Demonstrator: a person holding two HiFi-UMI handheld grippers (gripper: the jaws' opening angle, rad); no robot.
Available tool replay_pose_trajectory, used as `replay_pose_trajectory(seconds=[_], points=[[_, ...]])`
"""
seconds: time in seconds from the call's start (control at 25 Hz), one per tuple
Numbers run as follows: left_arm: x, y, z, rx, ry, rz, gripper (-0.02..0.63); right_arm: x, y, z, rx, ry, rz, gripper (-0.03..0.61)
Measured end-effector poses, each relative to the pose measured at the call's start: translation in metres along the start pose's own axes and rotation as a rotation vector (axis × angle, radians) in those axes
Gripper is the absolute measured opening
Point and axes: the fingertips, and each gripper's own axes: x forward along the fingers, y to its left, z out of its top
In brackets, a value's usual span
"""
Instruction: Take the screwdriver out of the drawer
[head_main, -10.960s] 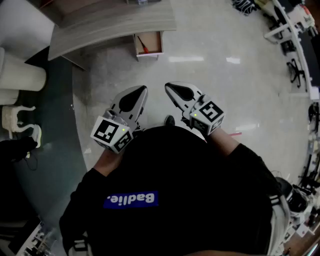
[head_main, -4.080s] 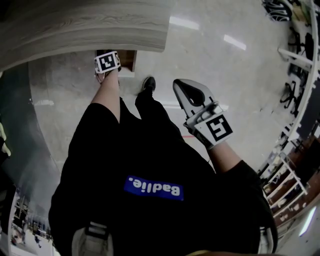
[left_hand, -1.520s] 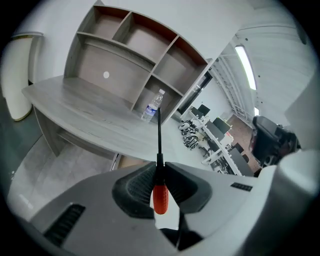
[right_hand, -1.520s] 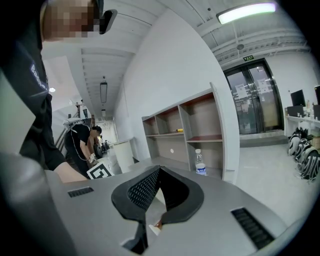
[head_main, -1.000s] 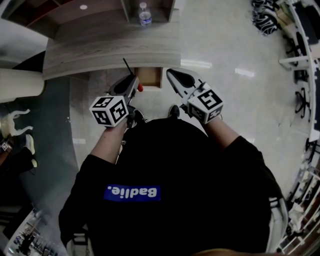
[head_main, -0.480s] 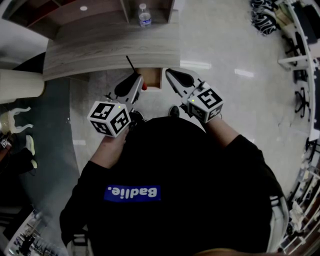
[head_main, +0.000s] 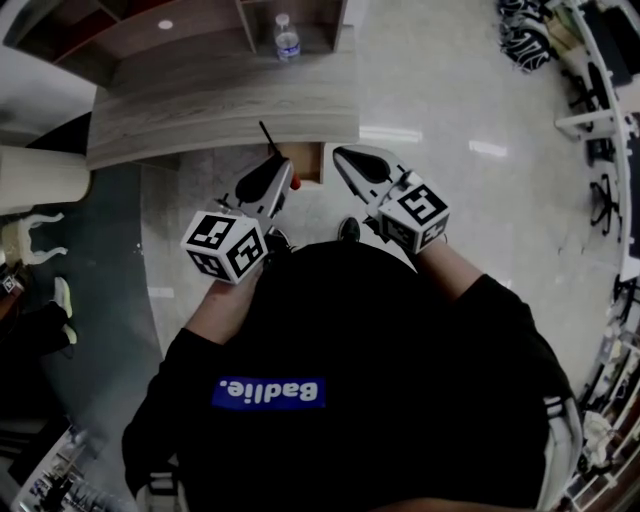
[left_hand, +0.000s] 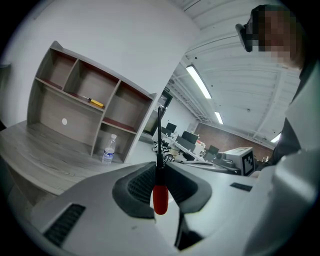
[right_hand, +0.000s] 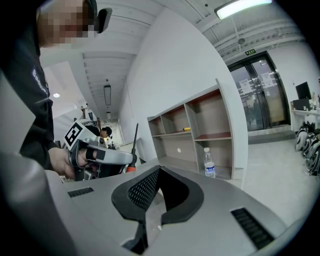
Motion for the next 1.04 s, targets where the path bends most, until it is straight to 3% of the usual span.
replay_pose_trajectory(seconds=[1.04], points=[[0.0050, 0.0014, -0.0010, -0.004, 0.006, -0.013, 0.057, -0.0020, 0.0004, 0.0023, 0.005, 0.006, 0.005, 0.028]])
